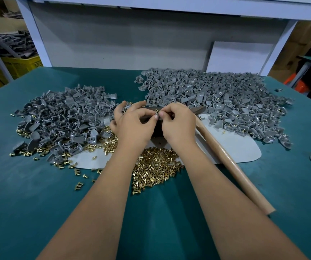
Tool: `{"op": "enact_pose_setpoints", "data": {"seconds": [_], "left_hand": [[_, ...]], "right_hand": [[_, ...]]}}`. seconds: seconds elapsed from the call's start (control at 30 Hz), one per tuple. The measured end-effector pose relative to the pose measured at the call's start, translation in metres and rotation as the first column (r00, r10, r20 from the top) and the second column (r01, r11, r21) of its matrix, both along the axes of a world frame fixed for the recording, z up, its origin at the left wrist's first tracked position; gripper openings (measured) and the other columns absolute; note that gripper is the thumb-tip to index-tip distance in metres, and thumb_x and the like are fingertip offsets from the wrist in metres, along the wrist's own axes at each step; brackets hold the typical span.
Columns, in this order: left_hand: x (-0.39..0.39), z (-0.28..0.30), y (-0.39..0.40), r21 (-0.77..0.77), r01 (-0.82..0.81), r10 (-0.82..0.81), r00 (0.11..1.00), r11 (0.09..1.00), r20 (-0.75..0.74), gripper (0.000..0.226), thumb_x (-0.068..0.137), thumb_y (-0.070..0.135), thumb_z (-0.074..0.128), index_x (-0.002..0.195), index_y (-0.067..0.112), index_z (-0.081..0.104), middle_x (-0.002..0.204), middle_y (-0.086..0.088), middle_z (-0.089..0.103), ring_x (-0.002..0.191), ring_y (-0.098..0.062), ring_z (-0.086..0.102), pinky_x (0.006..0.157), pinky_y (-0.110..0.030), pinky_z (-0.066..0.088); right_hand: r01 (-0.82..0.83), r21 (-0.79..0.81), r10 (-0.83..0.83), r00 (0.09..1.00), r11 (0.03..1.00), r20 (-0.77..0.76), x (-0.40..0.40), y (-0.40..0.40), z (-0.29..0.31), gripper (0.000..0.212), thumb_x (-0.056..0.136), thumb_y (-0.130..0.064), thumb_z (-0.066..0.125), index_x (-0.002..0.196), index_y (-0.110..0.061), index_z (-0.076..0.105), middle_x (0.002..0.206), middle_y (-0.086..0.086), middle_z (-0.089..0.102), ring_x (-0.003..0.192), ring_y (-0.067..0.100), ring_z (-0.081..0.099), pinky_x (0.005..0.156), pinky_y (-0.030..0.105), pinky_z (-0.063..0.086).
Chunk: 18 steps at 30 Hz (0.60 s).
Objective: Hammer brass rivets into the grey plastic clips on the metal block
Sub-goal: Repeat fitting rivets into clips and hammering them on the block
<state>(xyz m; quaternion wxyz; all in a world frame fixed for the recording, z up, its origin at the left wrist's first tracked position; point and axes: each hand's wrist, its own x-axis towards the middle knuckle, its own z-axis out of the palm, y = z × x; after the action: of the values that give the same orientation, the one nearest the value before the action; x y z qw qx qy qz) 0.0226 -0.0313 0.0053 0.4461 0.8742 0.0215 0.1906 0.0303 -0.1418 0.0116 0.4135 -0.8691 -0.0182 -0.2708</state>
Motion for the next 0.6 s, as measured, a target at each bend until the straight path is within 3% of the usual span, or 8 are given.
{"op": "enact_pose_setpoints", "data": {"seconds": [0.37,0.5,0.6], "left_hand": [[0.001,-0.002,0.0,0.016,0.004,-0.004,1.0,1.0,-0.004,0.01,0.09,0.041,0.066,0.081,0.046,0.064,0.136,0.025,0.054,0.142,-0.011,0.015,0.103,-0.035,0.009],[0.001,-0.002,0.001,0.015,0.029,-0.029,1.0,0.999,0.001,0.007,0.09,0.042,0.065,0.084,0.045,0.067,0.137,0.026,0.052,0.142,-0.011,0.014,0.098,-0.033,0.008],[0.001,-0.001,0.001,-0.01,0.049,-0.049,0.999,0.999,-0.002,0.015,0.09,0.041,0.065,0.077,0.048,0.063,0.137,0.026,0.051,0.142,-0.01,0.013,0.093,-0.029,0.005]], "right_hand": [[-0.02,-0.042,0.02,1.0,0.999,-0.002,0.002,0.0,0.001,0.009,0.087,-0.014,0.064,0.081,-0.013,0.071,0.08,-0.01,0.056,0.092,0.017,0.055,0.079,0.03,0.042],[-0.095,0.081,0.097,0.995,0.992,-0.025,-0.002,-0.007,-0.001,0.011,0.089,-0.016,0.062,0.085,-0.016,0.072,0.082,-0.014,0.055,0.092,0.012,0.054,0.08,0.027,0.042],[-0.086,0.176,0.091,0.996,0.981,-0.024,-0.005,-0.014,0.002,0.019,0.095,-0.022,0.053,0.098,-0.02,0.072,0.096,-0.009,0.063,0.092,0.005,0.055,0.079,0.023,0.042]]}}
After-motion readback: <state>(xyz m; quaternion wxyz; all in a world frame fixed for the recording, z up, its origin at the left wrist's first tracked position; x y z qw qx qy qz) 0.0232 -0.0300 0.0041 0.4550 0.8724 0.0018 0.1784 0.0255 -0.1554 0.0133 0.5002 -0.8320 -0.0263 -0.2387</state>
